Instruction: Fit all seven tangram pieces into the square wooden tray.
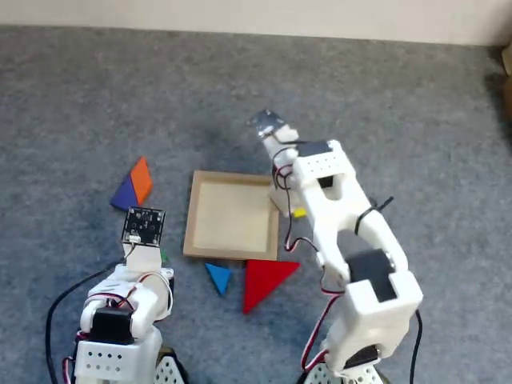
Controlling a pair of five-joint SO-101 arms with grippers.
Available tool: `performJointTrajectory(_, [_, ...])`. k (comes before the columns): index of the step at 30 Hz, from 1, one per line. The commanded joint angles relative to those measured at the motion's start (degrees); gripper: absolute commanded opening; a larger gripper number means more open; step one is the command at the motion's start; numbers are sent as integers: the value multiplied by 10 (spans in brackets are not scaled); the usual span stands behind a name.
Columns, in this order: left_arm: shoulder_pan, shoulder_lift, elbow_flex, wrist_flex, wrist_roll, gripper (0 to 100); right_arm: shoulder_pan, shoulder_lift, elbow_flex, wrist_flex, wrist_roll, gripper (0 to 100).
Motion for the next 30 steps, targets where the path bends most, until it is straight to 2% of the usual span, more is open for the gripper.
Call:
performJointTrajectory(1, [2,-4,12,3,3,5,-5,2,-39,-3,23,272])
performJointTrajectory(21, [0,-5,12,4,3,5,34,12,-34,-38,25,272])
performJointTrajectory(27, [0,-5,12,4,3,5,42,81,-37,-34,25,272])
performJointTrajectory(30, [0,-5,12,4,3,5,55,102,-44,4,25,271])
